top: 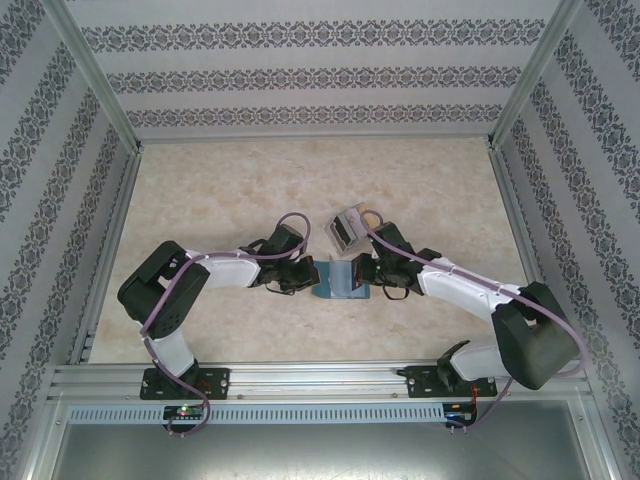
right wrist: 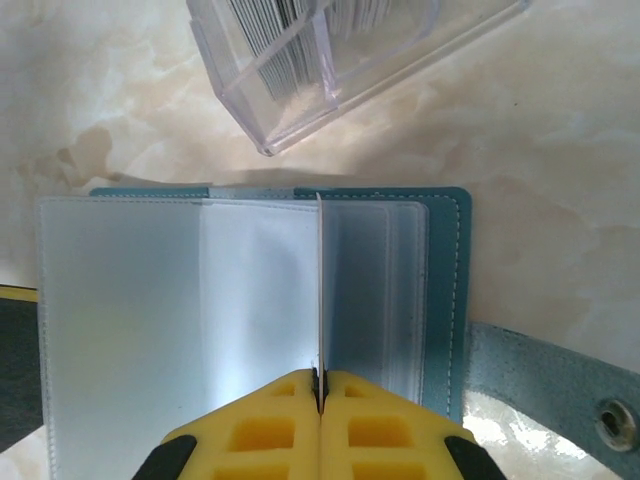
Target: Put the credit cards into the card holder
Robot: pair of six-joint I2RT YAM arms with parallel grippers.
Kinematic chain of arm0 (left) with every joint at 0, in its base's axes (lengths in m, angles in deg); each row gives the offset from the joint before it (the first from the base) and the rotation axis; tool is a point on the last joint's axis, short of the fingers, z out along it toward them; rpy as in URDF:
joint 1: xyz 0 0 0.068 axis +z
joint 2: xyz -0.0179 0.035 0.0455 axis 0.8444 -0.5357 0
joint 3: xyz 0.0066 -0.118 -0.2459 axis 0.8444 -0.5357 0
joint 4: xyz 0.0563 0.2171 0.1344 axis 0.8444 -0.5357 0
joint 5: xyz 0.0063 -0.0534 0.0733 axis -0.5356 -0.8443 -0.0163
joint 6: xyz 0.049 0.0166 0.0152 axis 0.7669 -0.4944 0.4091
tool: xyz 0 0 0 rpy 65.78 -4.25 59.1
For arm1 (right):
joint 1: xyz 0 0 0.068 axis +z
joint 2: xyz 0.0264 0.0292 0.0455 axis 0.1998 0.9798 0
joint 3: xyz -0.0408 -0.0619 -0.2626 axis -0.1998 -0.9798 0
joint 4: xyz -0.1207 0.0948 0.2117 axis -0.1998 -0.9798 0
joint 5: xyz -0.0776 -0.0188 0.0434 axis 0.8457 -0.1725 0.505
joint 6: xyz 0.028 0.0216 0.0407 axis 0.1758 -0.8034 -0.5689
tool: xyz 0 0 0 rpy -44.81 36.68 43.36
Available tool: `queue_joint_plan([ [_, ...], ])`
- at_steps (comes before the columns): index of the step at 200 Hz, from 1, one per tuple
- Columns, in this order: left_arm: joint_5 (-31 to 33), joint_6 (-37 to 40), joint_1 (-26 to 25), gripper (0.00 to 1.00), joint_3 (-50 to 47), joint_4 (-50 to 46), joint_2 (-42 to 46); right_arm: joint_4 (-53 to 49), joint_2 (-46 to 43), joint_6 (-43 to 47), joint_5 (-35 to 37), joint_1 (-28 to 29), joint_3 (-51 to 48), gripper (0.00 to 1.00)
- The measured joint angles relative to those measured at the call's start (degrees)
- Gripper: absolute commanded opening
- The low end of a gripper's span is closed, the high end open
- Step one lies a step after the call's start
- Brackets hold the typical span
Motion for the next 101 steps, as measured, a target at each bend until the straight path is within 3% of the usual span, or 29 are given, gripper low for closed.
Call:
queue_joint_plan([
  [66,0.0,0.0,0.0,0.04,0.0,0.02,-0.02,0.85,-0.55,-2.03,-1.38,1.51,1.4,0.0],
  [101,-0.02,0.0,0.02,0.09,0.0,0.11,0.0,2.25,0.87,-2.78,-2.86,2.14,2.16,0.0],
])
